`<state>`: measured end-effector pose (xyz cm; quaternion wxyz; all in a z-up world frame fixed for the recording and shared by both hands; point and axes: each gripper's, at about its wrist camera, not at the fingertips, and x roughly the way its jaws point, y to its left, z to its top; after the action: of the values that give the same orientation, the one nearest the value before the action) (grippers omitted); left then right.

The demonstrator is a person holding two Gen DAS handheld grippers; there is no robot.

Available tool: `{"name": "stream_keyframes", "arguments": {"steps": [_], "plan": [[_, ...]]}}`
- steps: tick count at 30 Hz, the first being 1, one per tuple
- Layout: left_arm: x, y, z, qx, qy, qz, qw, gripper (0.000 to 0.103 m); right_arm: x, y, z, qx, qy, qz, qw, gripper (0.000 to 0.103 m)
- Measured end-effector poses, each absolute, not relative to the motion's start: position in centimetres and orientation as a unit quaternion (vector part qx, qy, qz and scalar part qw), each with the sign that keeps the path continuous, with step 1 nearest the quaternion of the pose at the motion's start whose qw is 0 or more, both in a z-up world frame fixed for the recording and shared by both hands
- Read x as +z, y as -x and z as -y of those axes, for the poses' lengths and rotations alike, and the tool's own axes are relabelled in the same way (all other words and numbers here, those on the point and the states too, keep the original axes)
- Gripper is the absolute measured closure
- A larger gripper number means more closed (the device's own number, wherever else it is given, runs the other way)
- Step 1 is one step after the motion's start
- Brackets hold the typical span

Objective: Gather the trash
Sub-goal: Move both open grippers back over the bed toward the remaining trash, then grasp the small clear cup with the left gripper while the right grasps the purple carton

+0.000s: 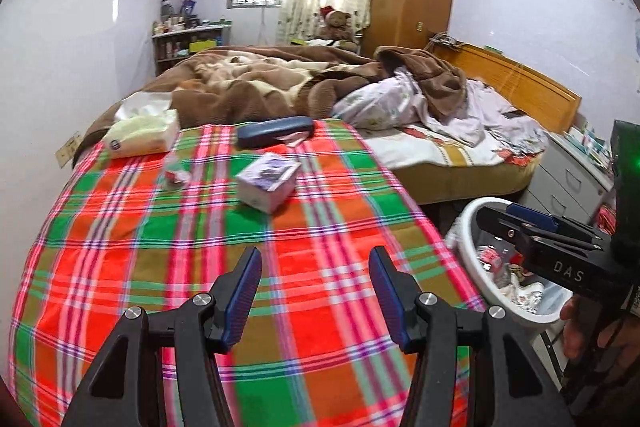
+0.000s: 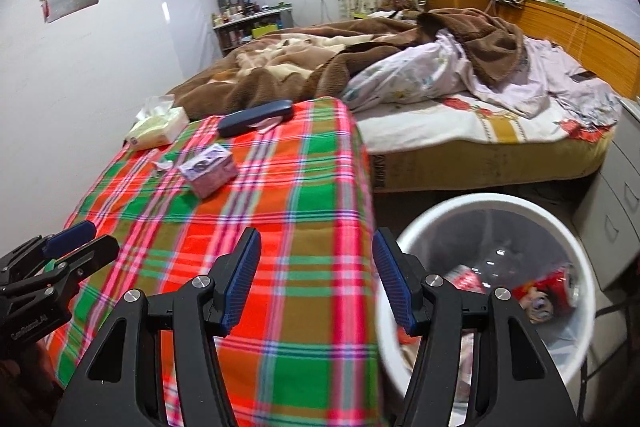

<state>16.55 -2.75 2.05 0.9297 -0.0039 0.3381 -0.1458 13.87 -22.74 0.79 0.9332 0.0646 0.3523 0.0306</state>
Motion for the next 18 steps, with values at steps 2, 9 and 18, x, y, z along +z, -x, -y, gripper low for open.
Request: {"name": "stream_keyframes", "arguments": {"steps": [2, 9, 18], "plan": [[1.9, -17.1, 1.4, -0.135, 0.010, -0.340, 0.930, 0.048, 0.7, -14.3, 21.8, 0.039, -0.063, -0.352, 0.933, 0.043], [1.5, -19.4, -3.3, -0.102, 0.036, -0.343, 0.933, 0.047, 0.5, -16.3, 19.0, 0.065, -0.058, -0.362, 0.928, 0.038], [0.5, -22.9, -8.5, -0.055, 0.039, -0.354, 0.933, 0.047, 0.1, -19.9, 15.8, 0.084, -0.059, -0.376, 0.921, 0.038]]}}
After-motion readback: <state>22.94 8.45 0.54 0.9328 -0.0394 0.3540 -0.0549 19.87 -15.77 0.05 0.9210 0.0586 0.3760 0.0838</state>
